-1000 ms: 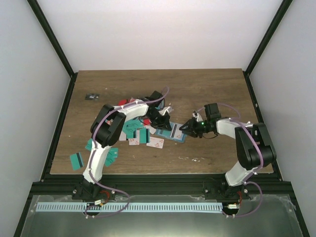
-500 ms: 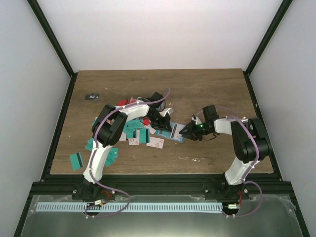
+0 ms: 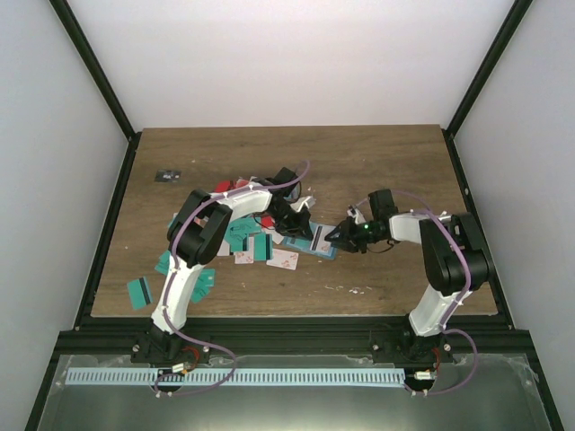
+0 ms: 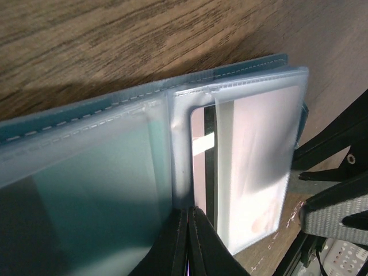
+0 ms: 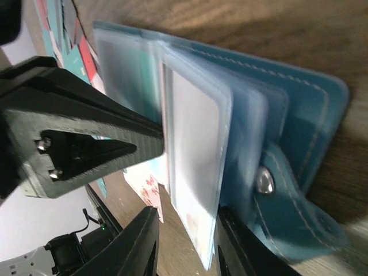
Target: Put the credit cards into the card holder
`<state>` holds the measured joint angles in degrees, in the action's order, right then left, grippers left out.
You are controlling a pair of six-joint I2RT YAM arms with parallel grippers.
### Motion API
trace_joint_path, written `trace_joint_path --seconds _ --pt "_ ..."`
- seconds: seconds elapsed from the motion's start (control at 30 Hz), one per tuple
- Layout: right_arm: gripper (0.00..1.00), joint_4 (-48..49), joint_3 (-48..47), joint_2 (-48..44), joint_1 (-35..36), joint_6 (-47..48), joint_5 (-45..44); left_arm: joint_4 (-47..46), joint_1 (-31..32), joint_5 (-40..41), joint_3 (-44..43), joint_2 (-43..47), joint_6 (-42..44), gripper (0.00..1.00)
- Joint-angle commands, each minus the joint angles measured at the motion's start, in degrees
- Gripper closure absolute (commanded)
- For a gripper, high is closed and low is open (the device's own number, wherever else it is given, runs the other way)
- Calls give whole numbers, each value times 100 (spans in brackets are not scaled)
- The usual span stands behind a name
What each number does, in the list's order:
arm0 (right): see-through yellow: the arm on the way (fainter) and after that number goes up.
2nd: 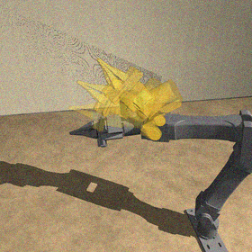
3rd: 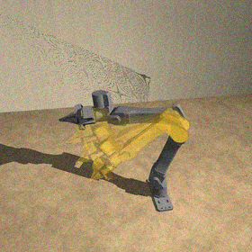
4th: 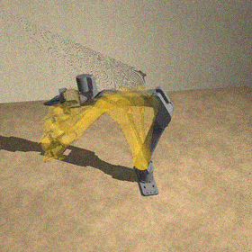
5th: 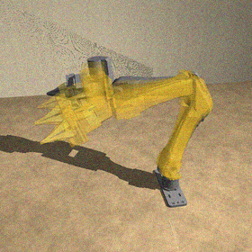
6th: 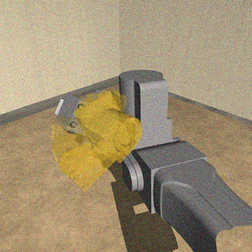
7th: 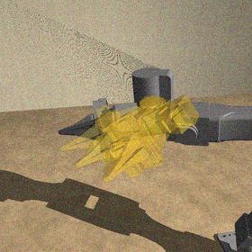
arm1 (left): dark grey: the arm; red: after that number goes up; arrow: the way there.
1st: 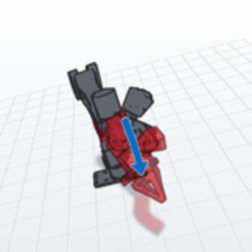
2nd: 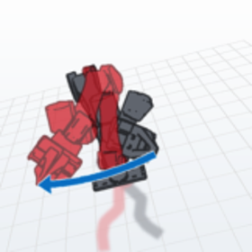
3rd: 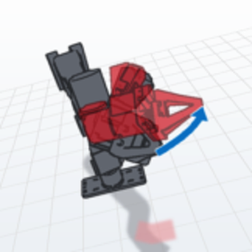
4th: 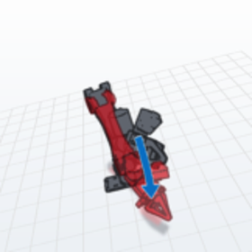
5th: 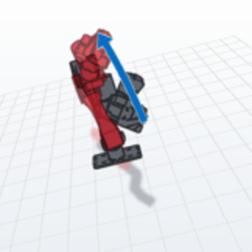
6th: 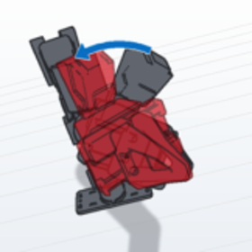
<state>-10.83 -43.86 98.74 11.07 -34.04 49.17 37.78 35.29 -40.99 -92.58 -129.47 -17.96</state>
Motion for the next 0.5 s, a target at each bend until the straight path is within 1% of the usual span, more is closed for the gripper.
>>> trace_joint_path --seconds 0.0,0.23,0.47 --pt "71 -47 -369 -42 67 153 91 -3 92 35 60 -41 -3 96" --pt "71 -87 -481 -153 207 191 127 -33 125 -132 65 7 -63 96" --pt "71 -412 -502 -118 227 304 -83 -154 136 -387 52 82 -237 96"
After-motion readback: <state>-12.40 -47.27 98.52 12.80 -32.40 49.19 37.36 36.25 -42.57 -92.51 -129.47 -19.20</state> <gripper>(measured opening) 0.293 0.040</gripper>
